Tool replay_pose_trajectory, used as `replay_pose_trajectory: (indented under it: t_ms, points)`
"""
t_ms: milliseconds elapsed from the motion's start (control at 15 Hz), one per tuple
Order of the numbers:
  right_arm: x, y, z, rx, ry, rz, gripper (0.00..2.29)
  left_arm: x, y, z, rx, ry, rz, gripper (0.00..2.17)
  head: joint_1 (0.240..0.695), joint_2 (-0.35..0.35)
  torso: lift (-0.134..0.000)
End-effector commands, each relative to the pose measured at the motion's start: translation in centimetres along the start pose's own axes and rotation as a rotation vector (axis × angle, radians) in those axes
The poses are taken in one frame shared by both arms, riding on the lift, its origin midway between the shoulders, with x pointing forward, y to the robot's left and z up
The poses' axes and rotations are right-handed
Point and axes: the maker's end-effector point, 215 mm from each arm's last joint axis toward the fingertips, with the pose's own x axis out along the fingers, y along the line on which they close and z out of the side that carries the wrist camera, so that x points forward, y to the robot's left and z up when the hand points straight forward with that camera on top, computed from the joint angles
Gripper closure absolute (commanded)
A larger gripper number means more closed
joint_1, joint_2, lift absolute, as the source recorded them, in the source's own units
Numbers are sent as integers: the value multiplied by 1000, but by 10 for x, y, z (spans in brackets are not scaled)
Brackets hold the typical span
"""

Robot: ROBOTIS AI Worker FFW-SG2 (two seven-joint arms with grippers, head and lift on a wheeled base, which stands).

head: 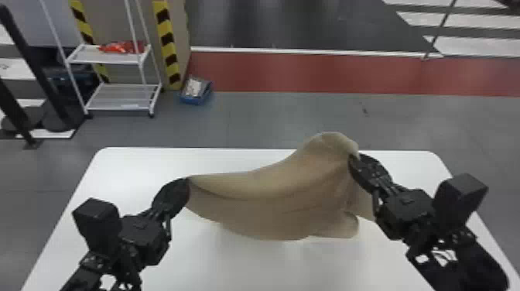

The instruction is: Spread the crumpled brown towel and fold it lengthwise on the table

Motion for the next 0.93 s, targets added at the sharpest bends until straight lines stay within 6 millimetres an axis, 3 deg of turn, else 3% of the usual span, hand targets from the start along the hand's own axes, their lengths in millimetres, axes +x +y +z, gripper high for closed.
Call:
replay_pose_trajectory:
  t_ms: [0,67,133,267,400,467,667,867]
  points:
    - [-11,-31,50,-10,-121,-80,1757,0,-1,1,2,-2,-2,1798,695,-44,0]
    - [-22,-46,81,-23,-201,-129,1757,-1,-1,1,2,-3,0,1798,695,-55,0]
    - [-29,-54,94,-39,-239,-161,1757,-2,0,0,2,0,1,1798,695,-71,0]
    - [-14,-39,80,-155,-173,-137,1757,-3,4,4,1,-9,7,1798,695,-108,0]
    - [-30,-65,82,-124,-184,-186,1757,-4,3,6,1,-15,5,1798,695,-101,0]
    - [-32,-72,71,-126,-150,-200,1750,-4,2,6,1,-15,5,1798,695,-98,0]
    - [-39,-70,-7,-101,14,-196,1585,-5,1,3,13,-8,7,1798,695,-132,0]
    - [-55,-15,-72,-33,124,-119,1585,-3,-1,-3,68,11,18,1798,695,-140,0]
